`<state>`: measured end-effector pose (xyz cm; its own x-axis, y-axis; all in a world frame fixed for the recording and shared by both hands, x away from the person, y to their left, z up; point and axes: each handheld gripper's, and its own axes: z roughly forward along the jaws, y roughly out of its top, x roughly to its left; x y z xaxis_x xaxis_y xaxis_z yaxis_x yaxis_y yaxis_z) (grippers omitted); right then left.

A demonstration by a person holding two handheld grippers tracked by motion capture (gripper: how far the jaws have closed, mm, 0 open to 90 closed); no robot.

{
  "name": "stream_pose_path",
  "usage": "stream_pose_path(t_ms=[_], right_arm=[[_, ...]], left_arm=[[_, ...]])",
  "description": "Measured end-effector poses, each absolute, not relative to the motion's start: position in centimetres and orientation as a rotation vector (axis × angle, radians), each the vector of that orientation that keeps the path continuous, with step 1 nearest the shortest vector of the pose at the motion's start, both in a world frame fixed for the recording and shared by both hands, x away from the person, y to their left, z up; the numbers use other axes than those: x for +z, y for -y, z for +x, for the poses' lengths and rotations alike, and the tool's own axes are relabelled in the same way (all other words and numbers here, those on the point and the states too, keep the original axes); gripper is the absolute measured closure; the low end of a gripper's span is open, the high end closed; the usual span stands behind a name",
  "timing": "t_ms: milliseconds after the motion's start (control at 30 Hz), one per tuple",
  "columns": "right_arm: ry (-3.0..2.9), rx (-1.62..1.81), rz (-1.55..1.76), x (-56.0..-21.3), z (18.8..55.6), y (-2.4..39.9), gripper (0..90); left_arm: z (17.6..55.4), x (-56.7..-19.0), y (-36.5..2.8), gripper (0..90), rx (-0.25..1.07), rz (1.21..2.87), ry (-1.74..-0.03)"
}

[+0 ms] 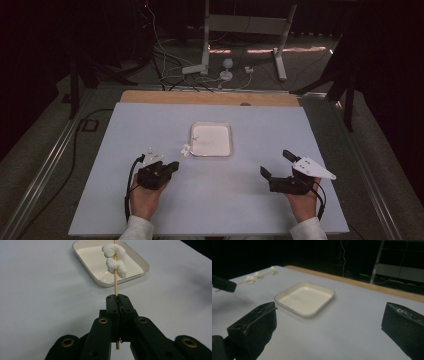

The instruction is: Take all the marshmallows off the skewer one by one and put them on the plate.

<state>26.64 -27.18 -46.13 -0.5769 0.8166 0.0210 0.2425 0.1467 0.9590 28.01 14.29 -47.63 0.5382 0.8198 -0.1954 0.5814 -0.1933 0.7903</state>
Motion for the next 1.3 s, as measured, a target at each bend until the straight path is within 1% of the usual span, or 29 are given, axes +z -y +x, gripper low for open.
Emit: stream_pose_path(t_ms=[400,667,833,867,900,933,967,1000,1067,1133,1167,1200,1267,1300], right_arm=[[-1.973,1.485,0.907,-44.0,30.1,22.2,0.1],[-2.059,1.468,0.866,-43.4,31.9,18.3,1.1],[-2.128,1.452,0.816,-43.2,32.4,16.0,9.8],[-2.128,1.452,0.816,-43.2,32.4,16.0,9.8],[-2.141,1.437,0.805,-43.2,32.7,15.1,17.0],[-2.145,1.420,0.809,-43.2,32.8,14.6,20.5],[-2.145,1.420,0.809,-43.2,32.8,14.6,20.5],[-2.152,1.376,0.809,-43.3,32.9,13.7,32.8],[-2.165,1.337,0.789,-43.6,33.1,12.9,43.5],[-2.179,1.317,0.759,-43.8,33.1,12.2,47.6],[-2.179,1.317,0.759,-43.8,33.1,12.2,47.6],[-2.188,1.319,0.745,-43.9,33.3,11.8,53.1],[-2.197,1.317,0.745,-44.0,33.5,11.5,56.2],[-2.197,1.317,0.745,-44.0,33.5,11.5,56.2]], left_arm=[[27.2,-46.9,-13.5,89.7,0.332,1.920,-1.097],[26.9,-46.5,-12.6,89.7,0.339,1.944,-1.062],[26.8,-46.4,-12.5,89.7,0.336,1.941,-1.056],[26.8,-46.3,-12.5,89.7,0.336,1.943,-1.052],[26.8,-46.3,-12.5,89.7,0.335,1.940,-1.052],[26.7,-46.2,-12.5,89.7,0.336,1.936,-1.052],[26.7,-46.1,-12.5,89.7,0.335,1.939,-1.047],[26.7,-46.1,-12.5,89.7,0.334,1.939,-1.045],[26.7,-46.0,-12.5,89.7,0.338,1.937,-1.039],[26.6,-45.9,-12.5,89.7,0.339,1.937,-1.036],[26.6,-45.9,-12.5,89.7,0.340,1.936,-1.035],[26.6,-45.8,-12.5,89.7,0.340,1.938,-1.031],[26.5,-45.8,-12.5,89.7,0.341,1.940,-1.025],[26.5,-45.7,-12.4,89.7,0.341,1.939,-1.023]])
